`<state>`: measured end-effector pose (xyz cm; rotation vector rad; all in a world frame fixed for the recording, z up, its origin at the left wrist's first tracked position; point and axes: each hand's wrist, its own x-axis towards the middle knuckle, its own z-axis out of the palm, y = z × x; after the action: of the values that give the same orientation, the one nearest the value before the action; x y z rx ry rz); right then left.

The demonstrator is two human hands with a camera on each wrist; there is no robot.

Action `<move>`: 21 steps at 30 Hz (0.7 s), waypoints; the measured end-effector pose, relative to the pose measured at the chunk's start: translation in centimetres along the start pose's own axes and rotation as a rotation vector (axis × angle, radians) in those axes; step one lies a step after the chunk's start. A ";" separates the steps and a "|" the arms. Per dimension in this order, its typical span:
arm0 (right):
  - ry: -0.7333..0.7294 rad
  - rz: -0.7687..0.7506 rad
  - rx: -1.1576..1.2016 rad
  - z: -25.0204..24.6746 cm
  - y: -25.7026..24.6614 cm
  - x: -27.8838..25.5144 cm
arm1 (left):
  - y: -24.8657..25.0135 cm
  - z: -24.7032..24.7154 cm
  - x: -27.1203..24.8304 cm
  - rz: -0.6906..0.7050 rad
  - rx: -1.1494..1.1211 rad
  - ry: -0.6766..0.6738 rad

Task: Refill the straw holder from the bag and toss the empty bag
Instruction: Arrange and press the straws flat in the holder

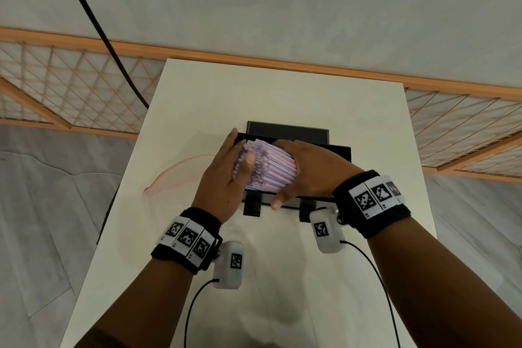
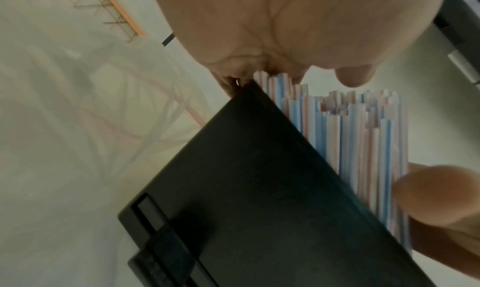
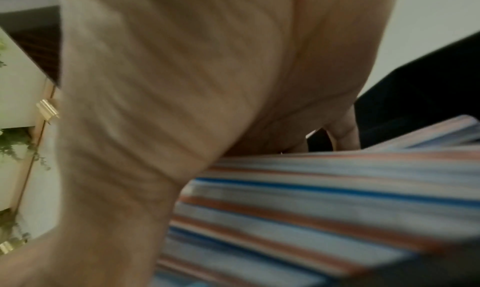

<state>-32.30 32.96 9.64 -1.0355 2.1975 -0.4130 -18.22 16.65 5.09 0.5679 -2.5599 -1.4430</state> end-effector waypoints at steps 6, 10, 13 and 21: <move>0.079 0.024 -0.019 0.7 0.3 -1.0 | 0.1 0.3 -0.1 -0.015 -0.027 0.072; 0.159 0.017 -0.068 0.8 0.7 -1.9 | -0.1 0.6 -0.4 0.015 -0.034 0.102; 0.167 0.011 -0.062 1.1 0.9 -1.7 | 0.2 1.1 -0.5 0.039 -0.007 0.094; 0.057 -0.054 0.133 1.3 0.5 -0.8 | 0.3 1.2 -0.8 0.026 -0.039 0.075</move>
<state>-31.32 33.85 8.79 -1.0236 2.1635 -0.6112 -17.90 18.05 4.80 0.5700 -2.4675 -1.4323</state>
